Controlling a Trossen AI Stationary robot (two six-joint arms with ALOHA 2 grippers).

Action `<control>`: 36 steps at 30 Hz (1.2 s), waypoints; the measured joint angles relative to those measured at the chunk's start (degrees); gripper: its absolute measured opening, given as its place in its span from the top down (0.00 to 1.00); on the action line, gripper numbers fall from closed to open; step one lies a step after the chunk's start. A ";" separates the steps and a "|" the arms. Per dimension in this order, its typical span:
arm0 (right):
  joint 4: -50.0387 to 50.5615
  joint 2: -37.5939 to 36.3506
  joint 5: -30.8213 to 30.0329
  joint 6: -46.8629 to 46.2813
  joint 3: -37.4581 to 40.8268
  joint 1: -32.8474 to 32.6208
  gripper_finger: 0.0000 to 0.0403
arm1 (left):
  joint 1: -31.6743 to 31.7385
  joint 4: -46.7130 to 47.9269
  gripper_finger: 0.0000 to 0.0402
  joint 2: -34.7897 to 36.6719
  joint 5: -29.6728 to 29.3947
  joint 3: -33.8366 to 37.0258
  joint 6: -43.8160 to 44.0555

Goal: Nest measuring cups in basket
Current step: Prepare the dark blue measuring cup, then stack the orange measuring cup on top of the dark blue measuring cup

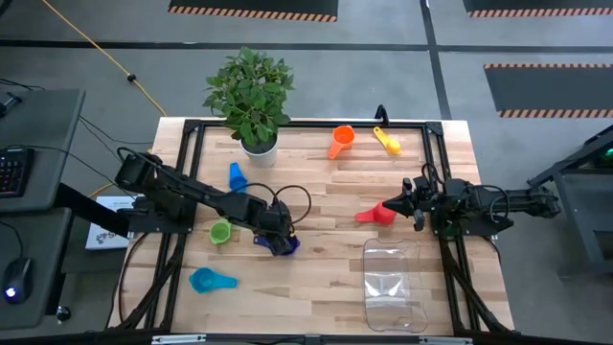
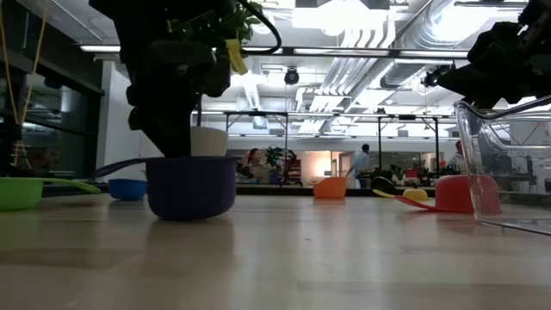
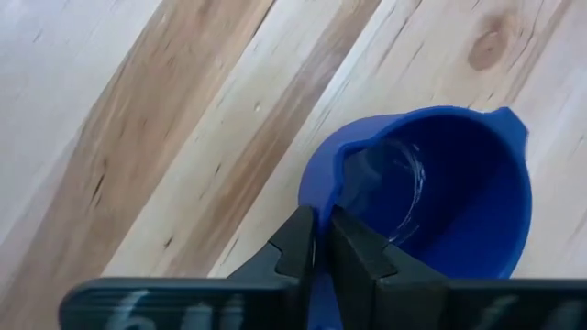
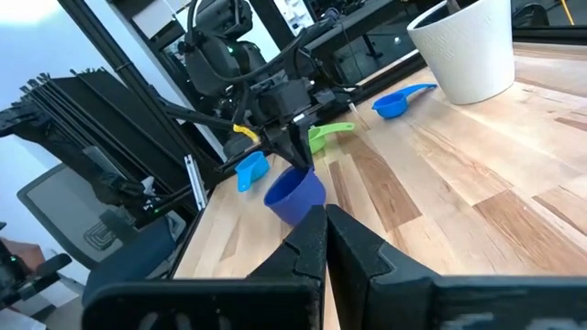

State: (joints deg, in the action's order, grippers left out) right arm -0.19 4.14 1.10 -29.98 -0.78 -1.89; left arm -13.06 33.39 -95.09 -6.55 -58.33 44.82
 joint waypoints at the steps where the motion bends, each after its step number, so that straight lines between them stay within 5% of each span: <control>1: 0.00 0.00 -0.02 0.00 0.00 0.02 1.00 | 0.00 0.03 0.92 0.00 0.09 -0.02 -0.04; 14: 0.00 0.00 -0.01 0.00 -0.01 0.01 1.00 | 0.93 0.56 0.67 2.64 1.36 0.00 -3.28; 24: -0.02 0.02 -0.01 0.00 -0.01 0.00 1.00 | 3.37 4.10 0.57 22.56 -3.11 1.03 -4.24; 30: 0.00 0.02 0.00 0.00 0.00 0.00 1.00 | -1.19 -14.72 0.57 37.87 -14.84 11.21 -2.84; 36: -0.37 0.02 -3.08 12.85 -0.01 0.00 1.00 | -2.05 -44.22 0.57 48.12 -11.94 25.55 -2.45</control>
State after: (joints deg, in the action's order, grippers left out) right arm -0.56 4.16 -1.98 -17.13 -0.79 -1.89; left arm -15.11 -10.83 -46.96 -18.49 -32.78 42.37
